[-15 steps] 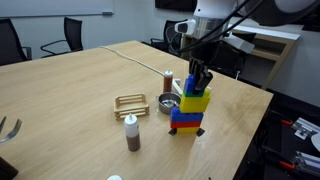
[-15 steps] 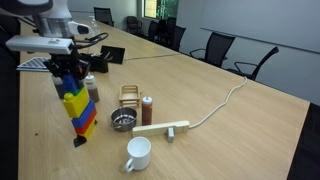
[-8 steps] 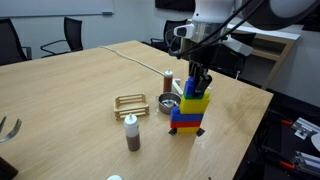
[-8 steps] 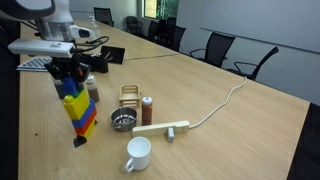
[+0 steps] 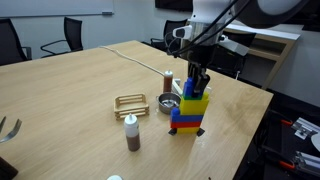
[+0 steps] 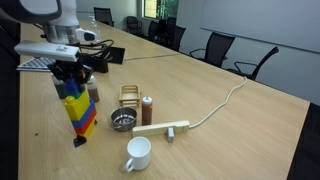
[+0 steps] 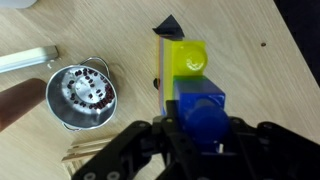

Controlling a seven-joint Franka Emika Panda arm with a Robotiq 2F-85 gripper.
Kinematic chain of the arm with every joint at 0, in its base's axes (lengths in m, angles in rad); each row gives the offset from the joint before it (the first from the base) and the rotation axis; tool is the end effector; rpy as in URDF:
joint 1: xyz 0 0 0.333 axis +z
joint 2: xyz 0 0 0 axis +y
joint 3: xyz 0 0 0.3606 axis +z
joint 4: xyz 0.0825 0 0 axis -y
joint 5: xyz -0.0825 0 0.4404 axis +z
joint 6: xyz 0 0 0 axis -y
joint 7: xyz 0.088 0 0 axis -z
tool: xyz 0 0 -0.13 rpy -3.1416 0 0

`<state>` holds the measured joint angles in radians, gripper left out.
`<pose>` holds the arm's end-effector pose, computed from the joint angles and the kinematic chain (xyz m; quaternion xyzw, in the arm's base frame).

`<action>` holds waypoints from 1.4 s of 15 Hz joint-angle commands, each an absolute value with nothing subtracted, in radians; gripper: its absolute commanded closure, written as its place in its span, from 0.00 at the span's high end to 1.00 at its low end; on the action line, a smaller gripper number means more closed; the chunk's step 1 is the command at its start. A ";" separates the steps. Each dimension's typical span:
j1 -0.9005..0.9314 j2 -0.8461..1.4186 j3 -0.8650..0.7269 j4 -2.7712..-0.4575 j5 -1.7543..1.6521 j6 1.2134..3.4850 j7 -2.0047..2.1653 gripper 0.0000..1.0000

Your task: Stack the blocks on the table

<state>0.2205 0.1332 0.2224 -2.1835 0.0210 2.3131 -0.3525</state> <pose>0.5390 0.2559 0.3128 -0.9248 -0.3798 0.0013 0.0223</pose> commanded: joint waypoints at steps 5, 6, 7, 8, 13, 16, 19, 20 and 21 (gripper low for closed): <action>0.195 0.220 0.218 -2.129 0.018 2.257 -0.365 0.11; 0.193 0.226 0.217 -2.122 0.016 2.248 -0.365 0.11; 0.192 0.233 0.215 -2.116 0.013 2.241 -0.361 0.11; 0.192 0.237 0.214 -2.113 0.007 2.233 -0.354 0.11; 0.198 0.255 0.211 -2.109 -0.015 2.217 -0.322 0.11; 0.196 0.253 0.216 -2.119 0.004 2.214 -0.330 0.11; 0.192 0.253 0.215 -2.122 0.016 2.218 -0.334 0.11; 0.192 0.252 0.213 -2.123 0.013 2.223 -0.328 0.11; 0.191 0.251 0.213 -2.124 0.014 2.227 -0.324 0.29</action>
